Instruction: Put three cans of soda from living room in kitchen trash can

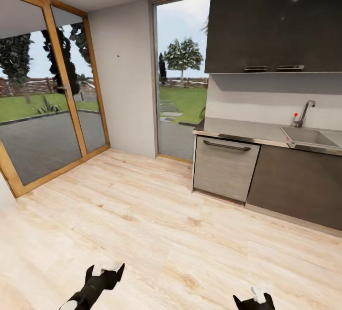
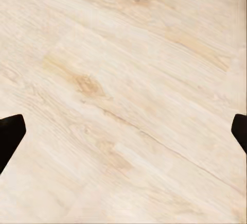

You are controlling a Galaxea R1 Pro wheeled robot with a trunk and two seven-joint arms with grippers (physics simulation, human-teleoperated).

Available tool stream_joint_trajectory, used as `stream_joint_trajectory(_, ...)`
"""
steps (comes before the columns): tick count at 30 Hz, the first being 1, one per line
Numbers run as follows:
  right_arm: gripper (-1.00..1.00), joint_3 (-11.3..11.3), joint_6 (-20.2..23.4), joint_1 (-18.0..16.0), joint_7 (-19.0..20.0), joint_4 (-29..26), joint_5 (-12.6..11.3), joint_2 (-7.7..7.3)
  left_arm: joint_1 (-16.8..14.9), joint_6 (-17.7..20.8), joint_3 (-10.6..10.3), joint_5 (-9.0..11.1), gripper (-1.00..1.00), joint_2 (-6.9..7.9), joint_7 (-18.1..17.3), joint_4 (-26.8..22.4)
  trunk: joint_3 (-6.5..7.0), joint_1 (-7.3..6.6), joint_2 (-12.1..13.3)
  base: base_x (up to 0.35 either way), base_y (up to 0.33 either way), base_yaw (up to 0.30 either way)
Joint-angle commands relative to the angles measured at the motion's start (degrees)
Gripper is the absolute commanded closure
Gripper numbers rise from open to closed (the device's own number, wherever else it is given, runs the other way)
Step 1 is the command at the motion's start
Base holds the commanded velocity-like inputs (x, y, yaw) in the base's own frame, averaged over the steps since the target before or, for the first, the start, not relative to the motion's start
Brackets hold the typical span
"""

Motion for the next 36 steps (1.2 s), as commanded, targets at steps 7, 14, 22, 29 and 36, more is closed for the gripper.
stream_joint_trajectory(7, -1.0, 0.0, 0.4, 0.5, 0.0, -17.7, 0.1, -0.24, 0.6, 0.8, 0.3, 0.9, -1.0, 0.48, -0.1, -15.7, -0.01, 0.0, 0.0, 0.0, 0.0, 0.0)
stream_joint_trajectory(14, -1.0, -4.1, 0.1, 10.3, -0.2, -29.3, -0.2, -0.23, 0.9, 0.1, 0.2, 0.7, -1.0, 0.48, -0.1, -14.2, -0.01, 0.0, 0.0, 0.0, 0.0, 0.0)
stream_joint_trajectory(22, -1.0, -15.1, 0.2, 14.2, 0.5, -30.4, -1.0, 0.46, 0.9, -4.3, -0.1, 0.5, -1.0, 0.19, -0.1, -8.0, -0.01, 0.0, 0.0, 0.0, 0.0, 0.0)
stream_joint_trajectory(29, -1.0, -15.7, 0.4, 14.5, 0.6, -30.5, -4.6, 1.62, 0.9, -5.5, -0.3, 0.5, -1.0, 0.07, 0.2, -4.2, -0.01, 0.0, 0.0, 0.0, 0.0, 0.0)
stream_joint_trajectory(36, -1.0, -14.7, 0.3, 14.5, 0.6, -30.5, -4.8, 1.78, 0.9, -5.6, -0.4, 0.4, -1.0, 0.03, 0.4, -3.6, -0.01, 0.0, 0.0, 0.0, 0.0, 0.001)
